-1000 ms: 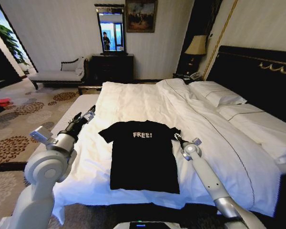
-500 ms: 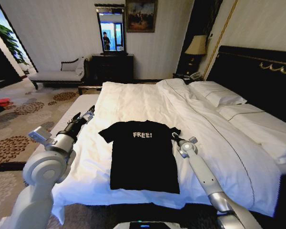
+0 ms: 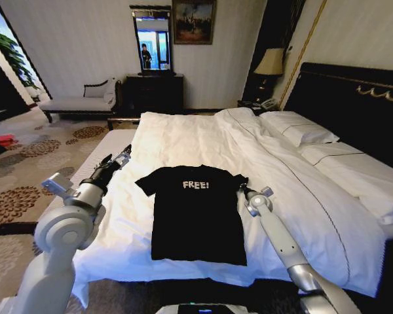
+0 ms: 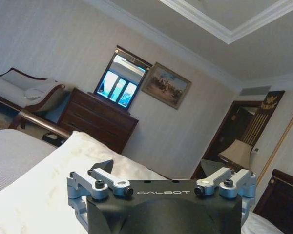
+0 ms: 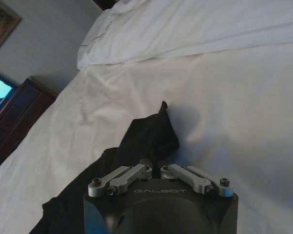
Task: Fold the clothes on the bed.
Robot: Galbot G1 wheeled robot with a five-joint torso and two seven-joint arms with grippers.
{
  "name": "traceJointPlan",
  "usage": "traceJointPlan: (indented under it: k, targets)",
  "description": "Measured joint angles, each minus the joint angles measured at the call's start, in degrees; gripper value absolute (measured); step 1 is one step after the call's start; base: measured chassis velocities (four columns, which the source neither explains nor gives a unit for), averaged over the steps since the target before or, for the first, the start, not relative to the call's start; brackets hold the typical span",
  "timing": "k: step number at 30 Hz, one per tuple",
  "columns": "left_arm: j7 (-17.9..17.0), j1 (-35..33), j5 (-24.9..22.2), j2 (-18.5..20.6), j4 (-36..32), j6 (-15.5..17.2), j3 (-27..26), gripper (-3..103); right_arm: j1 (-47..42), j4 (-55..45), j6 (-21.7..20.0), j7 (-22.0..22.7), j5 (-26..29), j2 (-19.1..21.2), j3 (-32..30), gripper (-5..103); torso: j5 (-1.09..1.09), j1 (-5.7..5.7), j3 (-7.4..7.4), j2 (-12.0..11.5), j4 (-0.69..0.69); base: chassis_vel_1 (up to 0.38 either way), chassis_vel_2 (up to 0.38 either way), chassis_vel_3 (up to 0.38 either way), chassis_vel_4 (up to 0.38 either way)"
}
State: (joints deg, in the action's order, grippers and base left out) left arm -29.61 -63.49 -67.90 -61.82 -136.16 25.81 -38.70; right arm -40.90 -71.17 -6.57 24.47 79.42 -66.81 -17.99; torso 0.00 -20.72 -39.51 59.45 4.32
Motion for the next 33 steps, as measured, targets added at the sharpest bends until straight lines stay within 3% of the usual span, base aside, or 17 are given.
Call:
traceJointPlan:
  k: [10,15,19,31,33]
  targets:
    - [0.0,-0.1,0.3,-0.2,0.1,0.0,0.0,100,-0.5,-2.2,1.1,-1.4,-3.1,-1.2,1.7,2,-0.01,0.00,0.00,0.0,0.00,0.000,0.000,0.000,0.000]
    - [0.1,-0.3,0.6,-0.2,0.1,-0.1,0.0,100,-0.3,-1.9,2.1,-4.8,-5.7,-1.7,3.0,2,-0.01,0.00,0.00,0.0,0.00,0.000,0.000,0.000,0.000]
    - [0.1,-0.4,0.9,-0.2,0.1,-0.1,-0.1,100,0.7,0.7,4.0,-10.5,-9.0,-1.8,5.7,2,-0.01,0.00,0.00,0.0,0.00,0.000,0.000,0.000,0.000]
    - [0.1,-0.1,1.1,0.0,0.5,-0.2,0.0,100,1.8,5.0,7.3,-18.4,-16.6,-1.3,11.1,-1,0.00,0.00,0.00,0.0,0.01,0.000,0.000,0.000,0.000]
    - [0.2,-0.1,1.1,0.0,0.6,-0.2,0.1,100,1.7,6.5,8.7,-20.9,-19.4,-1.3,12.8,9,0.00,0.00,0.00,0.0,0.00,0.000,0.000,0.000,0.000]
